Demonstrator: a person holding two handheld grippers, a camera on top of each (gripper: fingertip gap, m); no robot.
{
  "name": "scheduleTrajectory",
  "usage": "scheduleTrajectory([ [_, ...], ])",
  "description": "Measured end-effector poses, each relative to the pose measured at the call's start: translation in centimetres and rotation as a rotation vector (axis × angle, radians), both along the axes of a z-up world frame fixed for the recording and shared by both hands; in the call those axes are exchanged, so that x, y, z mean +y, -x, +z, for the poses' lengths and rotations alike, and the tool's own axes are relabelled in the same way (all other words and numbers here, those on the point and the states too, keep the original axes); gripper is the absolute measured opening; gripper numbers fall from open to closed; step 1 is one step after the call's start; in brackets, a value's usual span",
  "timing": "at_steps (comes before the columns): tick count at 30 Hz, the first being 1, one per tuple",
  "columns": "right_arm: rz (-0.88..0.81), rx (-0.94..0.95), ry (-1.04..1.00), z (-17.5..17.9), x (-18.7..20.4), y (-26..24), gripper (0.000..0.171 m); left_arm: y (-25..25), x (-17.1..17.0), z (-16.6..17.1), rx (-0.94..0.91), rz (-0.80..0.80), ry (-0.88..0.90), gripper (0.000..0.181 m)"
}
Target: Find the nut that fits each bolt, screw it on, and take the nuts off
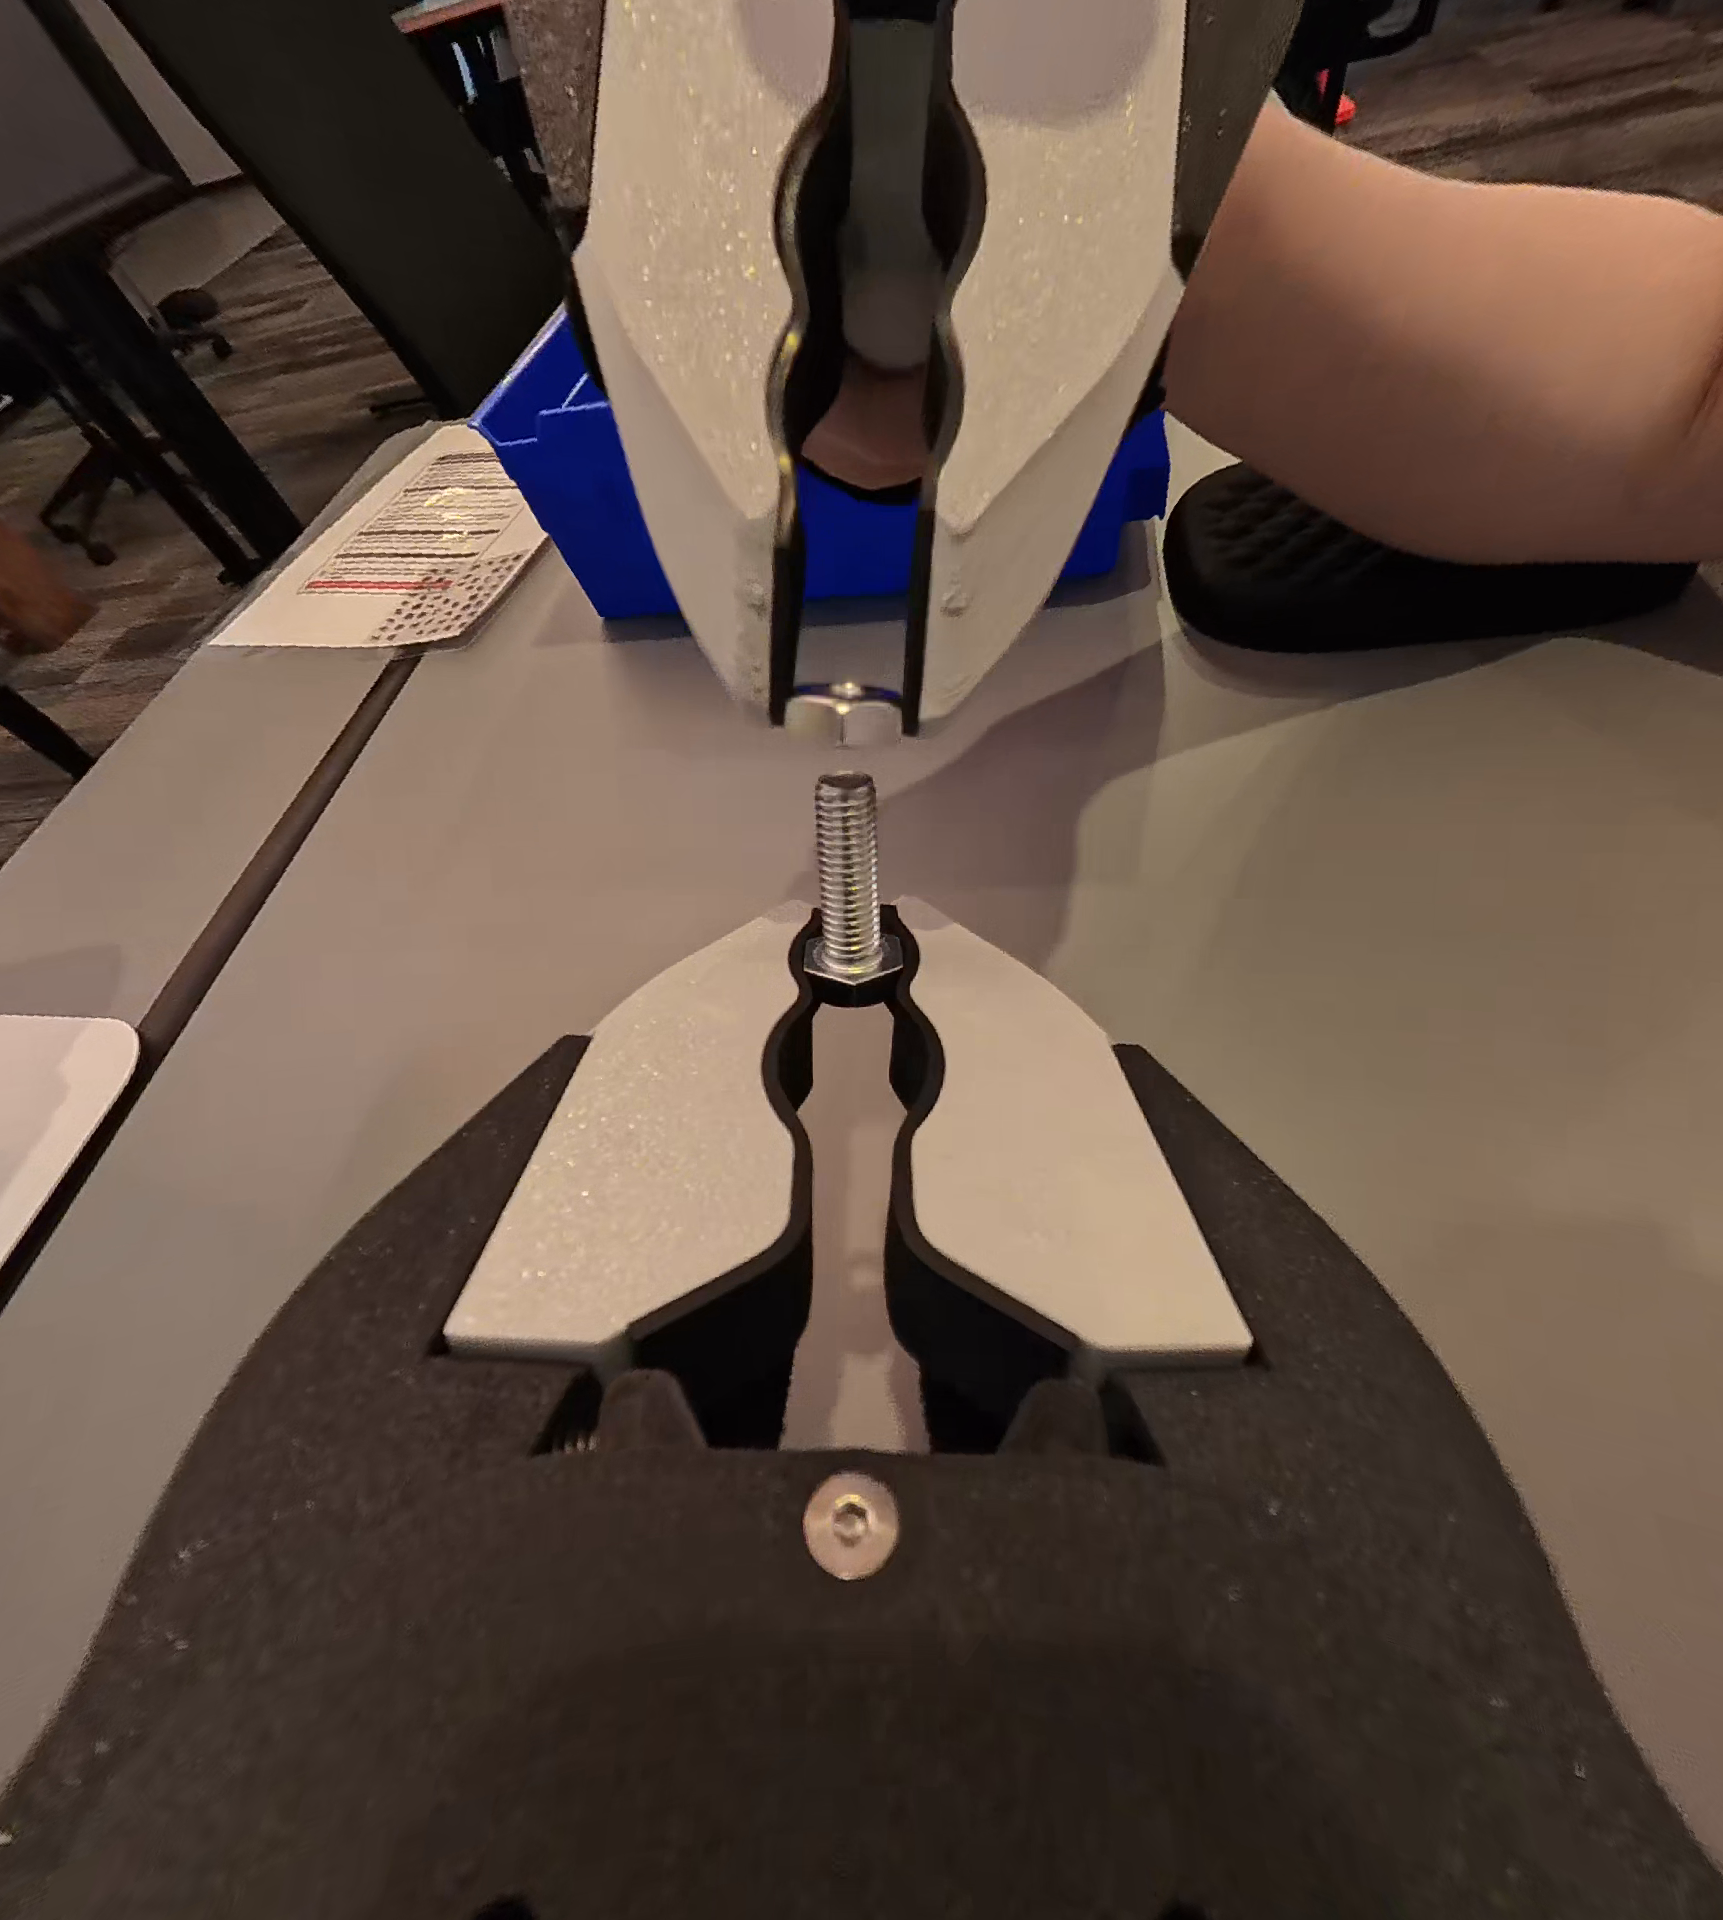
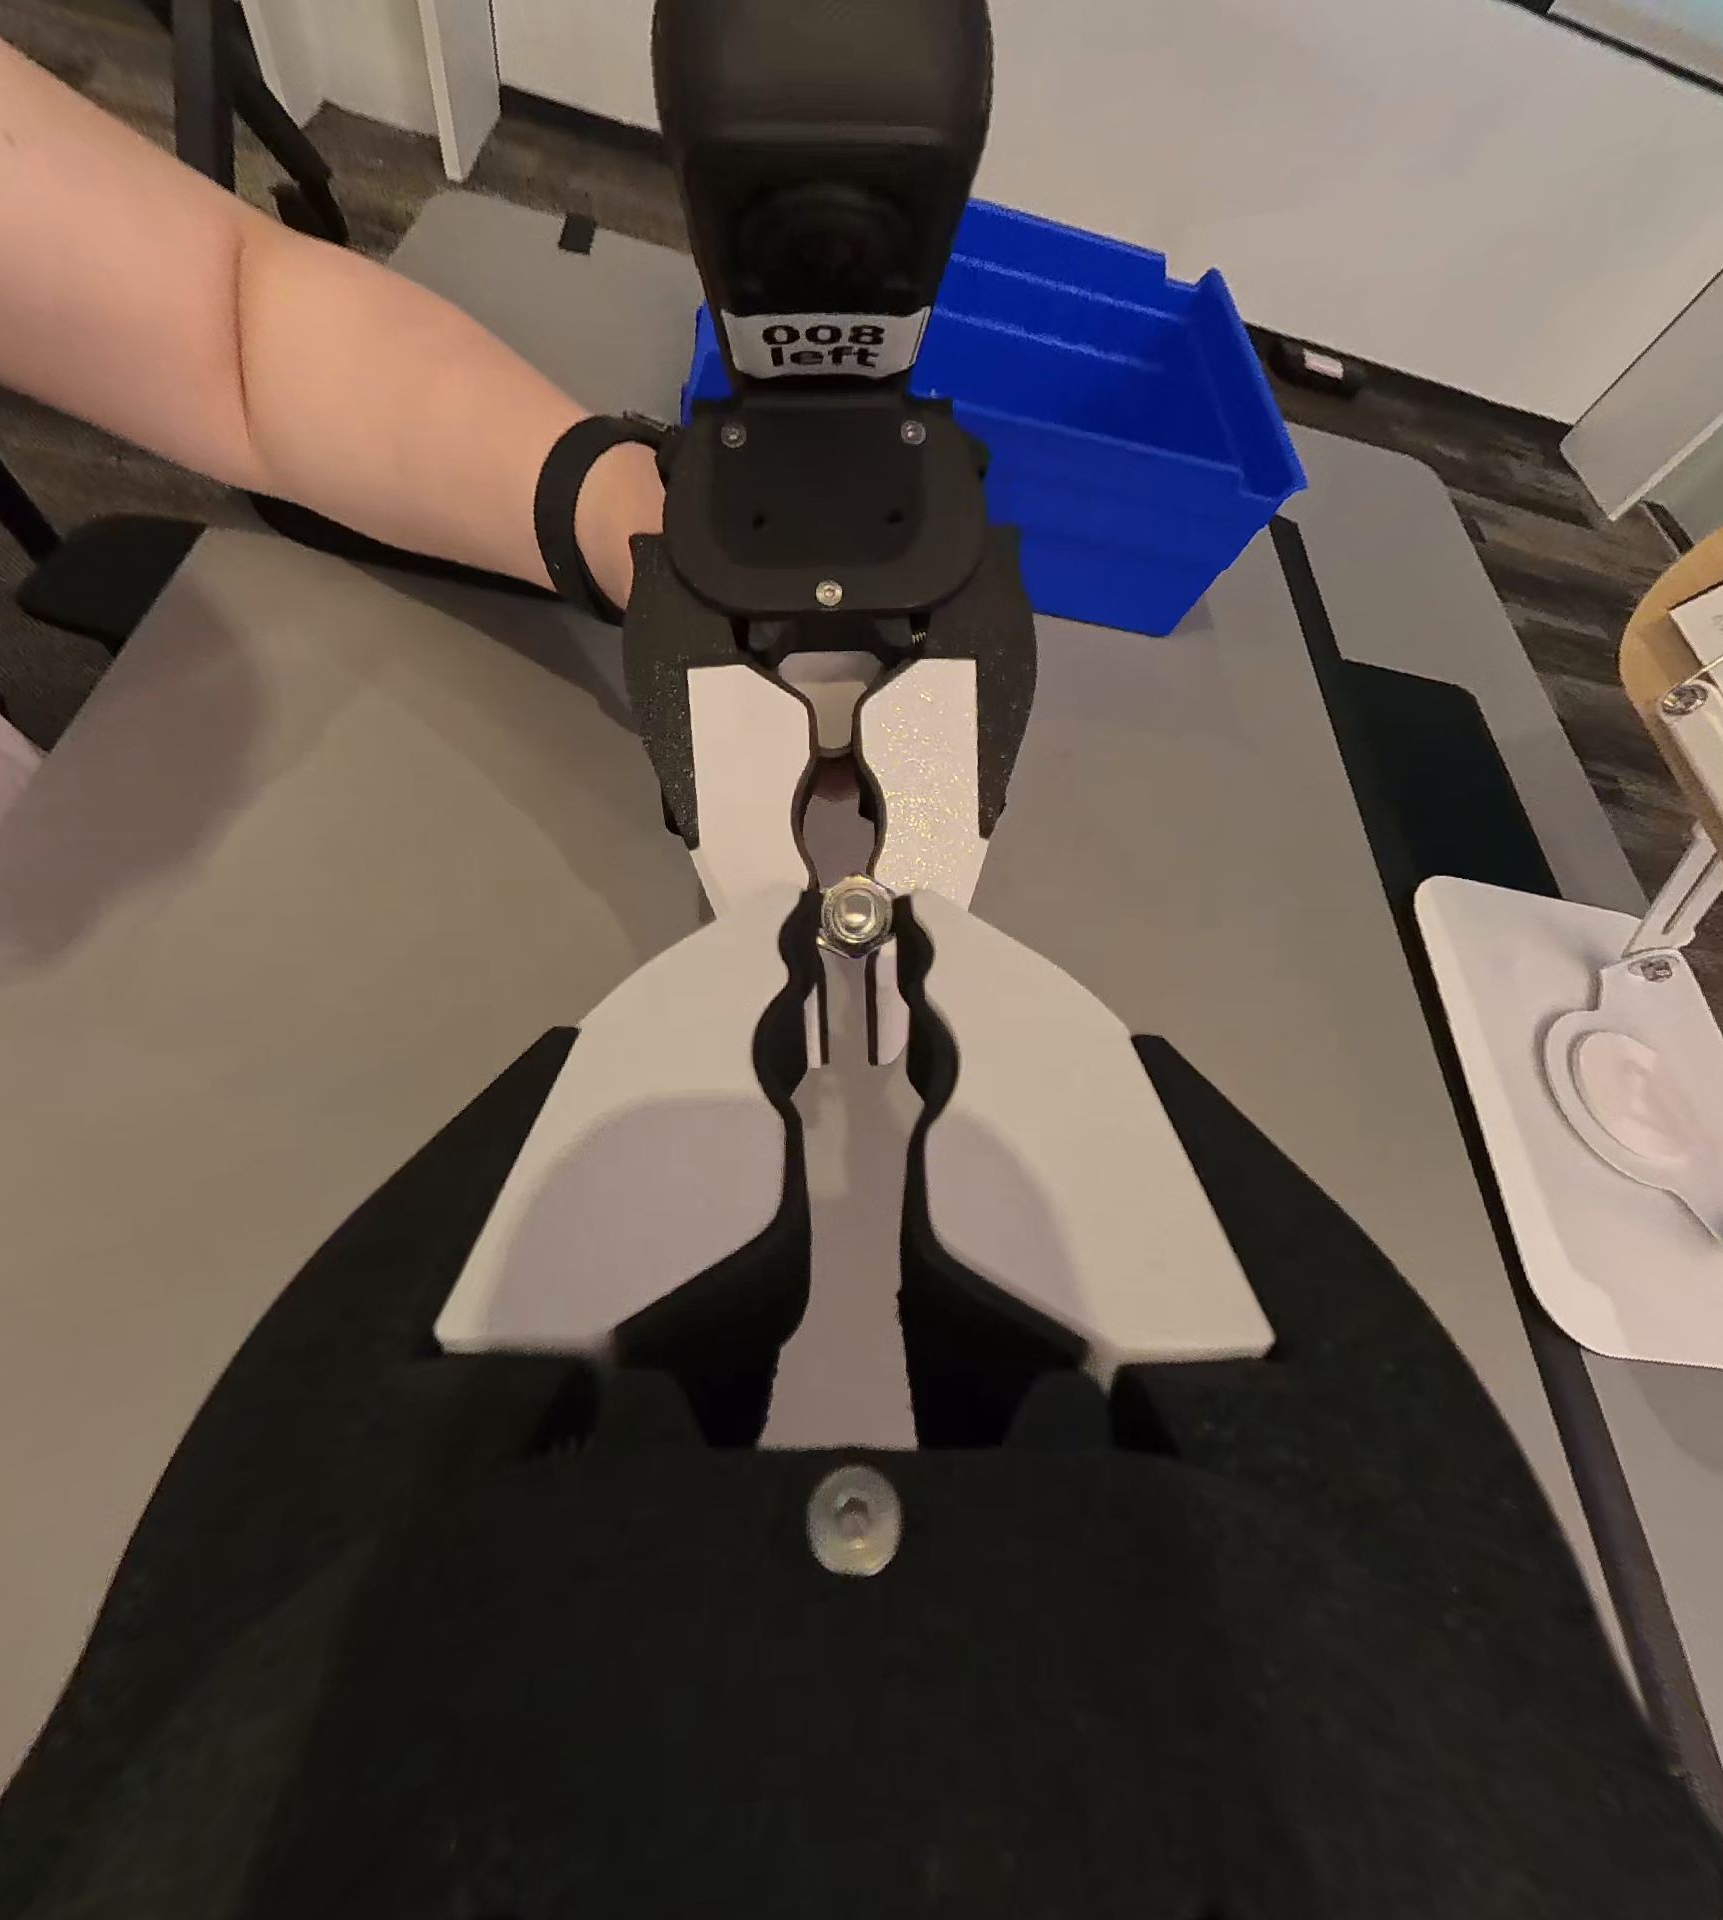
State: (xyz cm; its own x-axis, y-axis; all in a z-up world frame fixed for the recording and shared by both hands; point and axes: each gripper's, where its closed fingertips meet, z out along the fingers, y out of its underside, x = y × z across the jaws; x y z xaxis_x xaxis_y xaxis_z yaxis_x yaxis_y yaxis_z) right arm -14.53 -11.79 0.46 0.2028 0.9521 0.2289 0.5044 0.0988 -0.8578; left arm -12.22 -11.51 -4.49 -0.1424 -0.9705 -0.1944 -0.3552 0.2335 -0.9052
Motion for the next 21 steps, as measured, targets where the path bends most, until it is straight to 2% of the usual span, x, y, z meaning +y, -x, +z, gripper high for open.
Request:
scheduleTrajectory([
  [9,0.037,-0.074,0.013,-1.3,-0.6,0.1,0.014,-0.1,-0.6,-0.8,0.043,-0.029,-0.043,0.009],
  [17,0.118,-0.138,-0.052,-1.5,-2.1,0.1,0.014,0.0,-2.2,-1.1,0.050,-0.123,-0.050,0.009],
  [21,0.103,-0.184,-0.071,-1.9,-2.1,0.0,0.014,0.0,-2.1,-1.5,0.073,-0.113,-0.057,0.009],
])
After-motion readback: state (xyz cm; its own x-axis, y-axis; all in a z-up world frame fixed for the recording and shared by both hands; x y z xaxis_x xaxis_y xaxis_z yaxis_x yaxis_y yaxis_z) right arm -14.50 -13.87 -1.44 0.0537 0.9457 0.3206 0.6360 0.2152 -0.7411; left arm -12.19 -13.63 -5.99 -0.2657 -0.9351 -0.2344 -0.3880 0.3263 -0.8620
